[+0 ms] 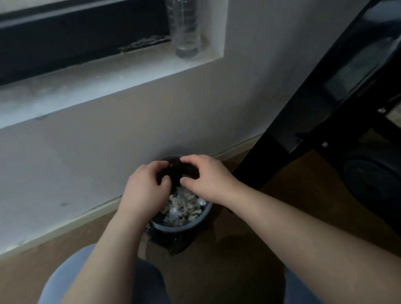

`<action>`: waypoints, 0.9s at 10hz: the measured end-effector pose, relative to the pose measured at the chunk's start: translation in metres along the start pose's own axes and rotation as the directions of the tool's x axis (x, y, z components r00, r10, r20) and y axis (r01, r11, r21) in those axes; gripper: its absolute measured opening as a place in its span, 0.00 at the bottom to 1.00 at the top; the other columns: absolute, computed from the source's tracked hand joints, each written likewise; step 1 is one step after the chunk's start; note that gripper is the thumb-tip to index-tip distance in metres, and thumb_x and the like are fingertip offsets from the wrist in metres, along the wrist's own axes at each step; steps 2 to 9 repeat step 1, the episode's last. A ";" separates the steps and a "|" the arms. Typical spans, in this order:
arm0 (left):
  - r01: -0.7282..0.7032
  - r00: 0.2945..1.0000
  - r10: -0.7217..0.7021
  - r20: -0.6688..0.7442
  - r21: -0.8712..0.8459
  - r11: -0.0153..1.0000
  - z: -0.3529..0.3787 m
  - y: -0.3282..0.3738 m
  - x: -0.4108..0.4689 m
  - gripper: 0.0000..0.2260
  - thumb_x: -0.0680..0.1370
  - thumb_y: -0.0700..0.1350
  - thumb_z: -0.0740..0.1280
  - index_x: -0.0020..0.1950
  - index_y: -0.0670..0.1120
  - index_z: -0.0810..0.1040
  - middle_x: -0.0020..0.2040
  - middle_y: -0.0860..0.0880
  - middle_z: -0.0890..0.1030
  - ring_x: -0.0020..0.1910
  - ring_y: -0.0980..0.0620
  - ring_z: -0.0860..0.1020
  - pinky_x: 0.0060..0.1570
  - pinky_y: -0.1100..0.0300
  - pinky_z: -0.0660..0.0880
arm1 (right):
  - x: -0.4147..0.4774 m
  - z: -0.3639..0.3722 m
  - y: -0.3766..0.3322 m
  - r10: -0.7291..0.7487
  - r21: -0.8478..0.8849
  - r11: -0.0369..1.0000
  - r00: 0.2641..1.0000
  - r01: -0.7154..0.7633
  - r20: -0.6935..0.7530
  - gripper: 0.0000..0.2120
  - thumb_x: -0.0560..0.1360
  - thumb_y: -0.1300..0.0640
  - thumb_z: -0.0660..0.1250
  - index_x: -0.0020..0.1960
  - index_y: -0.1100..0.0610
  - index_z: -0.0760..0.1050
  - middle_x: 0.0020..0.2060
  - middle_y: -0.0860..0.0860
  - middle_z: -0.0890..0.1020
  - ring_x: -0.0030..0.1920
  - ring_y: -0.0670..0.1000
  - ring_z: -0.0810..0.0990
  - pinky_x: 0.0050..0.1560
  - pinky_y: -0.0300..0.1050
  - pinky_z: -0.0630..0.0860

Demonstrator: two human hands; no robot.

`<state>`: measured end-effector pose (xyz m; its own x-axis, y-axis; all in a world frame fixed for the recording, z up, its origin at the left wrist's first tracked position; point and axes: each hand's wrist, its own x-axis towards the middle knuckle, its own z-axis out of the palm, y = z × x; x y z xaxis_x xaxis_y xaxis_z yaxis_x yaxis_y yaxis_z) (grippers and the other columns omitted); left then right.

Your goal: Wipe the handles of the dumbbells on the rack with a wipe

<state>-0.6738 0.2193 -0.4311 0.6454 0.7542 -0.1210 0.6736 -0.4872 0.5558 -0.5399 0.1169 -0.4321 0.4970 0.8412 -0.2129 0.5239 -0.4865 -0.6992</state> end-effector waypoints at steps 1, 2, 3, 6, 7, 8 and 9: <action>0.005 0.999 -0.004 -0.034 0.026 1.000 0.003 -0.006 0.009 0.19 0.77 0.44 0.67 0.69 0.48 0.78 0.59 0.42 0.81 0.61 0.43 0.77 0.61 0.55 0.70 | 0.004 0.007 -0.003 -0.017 0.001 1.000 1.000 0.017 -0.005 0.27 0.76 0.49 0.71 0.75 0.49 0.70 0.70 0.50 0.74 0.68 0.51 0.74 0.67 0.44 0.70; 0.005 0.999 -0.004 -0.034 0.026 1.000 0.003 -0.006 0.009 0.19 0.77 0.44 0.67 0.69 0.48 0.78 0.59 0.42 0.81 0.61 0.43 0.77 0.61 0.55 0.70 | 0.004 0.007 -0.003 -0.017 0.001 1.000 1.000 0.017 -0.005 0.27 0.76 0.49 0.71 0.75 0.49 0.70 0.70 0.50 0.74 0.68 0.51 0.74 0.67 0.44 0.70; 0.005 0.999 -0.004 -0.034 0.026 1.000 0.003 -0.006 0.009 0.19 0.77 0.44 0.67 0.69 0.48 0.78 0.59 0.42 0.81 0.61 0.43 0.77 0.61 0.55 0.70 | 0.004 0.007 -0.003 -0.017 0.001 1.000 1.000 0.017 -0.005 0.27 0.76 0.49 0.71 0.75 0.49 0.70 0.70 0.50 0.74 0.68 0.51 0.74 0.67 0.44 0.70; 0.005 0.999 -0.004 -0.034 0.026 1.000 0.003 -0.006 0.009 0.19 0.77 0.44 0.67 0.69 0.48 0.78 0.59 0.42 0.81 0.61 0.43 0.77 0.61 0.55 0.70 | 0.004 0.007 -0.003 -0.017 0.001 1.000 1.000 0.017 -0.005 0.27 0.76 0.49 0.71 0.75 0.49 0.70 0.70 0.50 0.74 0.68 0.51 0.74 0.67 0.44 0.70; 0.005 0.999 -0.004 -0.034 0.026 1.000 0.003 -0.006 0.009 0.19 0.77 0.44 0.67 0.69 0.48 0.78 0.59 0.42 0.81 0.61 0.43 0.77 0.61 0.55 0.70 | 0.004 0.007 -0.003 -0.017 0.001 1.000 1.000 0.017 -0.005 0.27 0.76 0.49 0.71 0.75 0.49 0.70 0.70 0.50 0.74 0.68 0.51 0.74 0.67 0.44 0.70; 0.005 0.999 -0.004 -0.034 0.026 1.000 0.003 -0.006 0.009 0.19 0.77 0.44 0.67 0.69 0.48 0.78 0.59 0.42 0.81 0.61 0.43 0.77 0.61 0.55 0.70 | 0.004 0.007 -0.003 -0.017 0.001 1.000 1.000 0.017 -0.005 0.27 0.76 0.49 0.71 0.75 0.49 0.70 0.70 0.50 0.74 0.68 0.51 0.74 0.67 0.44 0.70; 0.005 0.999 -0.004 -0.034 0.026 1.000 0.003 -0.006 0.009 0.19 0.77 0.44 0.67 0.69 0.48 0.78 0.59 0.42 0.81 0.61 0.43 0.77 0.61 0.55 0.70 | 0.004 0.007 -0.003 -0.017 0.001 1.000 1.000 0.017 -0.005 0.27 0.76 0.49 0.71 0.75 0.49 0.70 0.70 0.50 0.74 0.68 0.51 0.74 0.67 0.44 0.70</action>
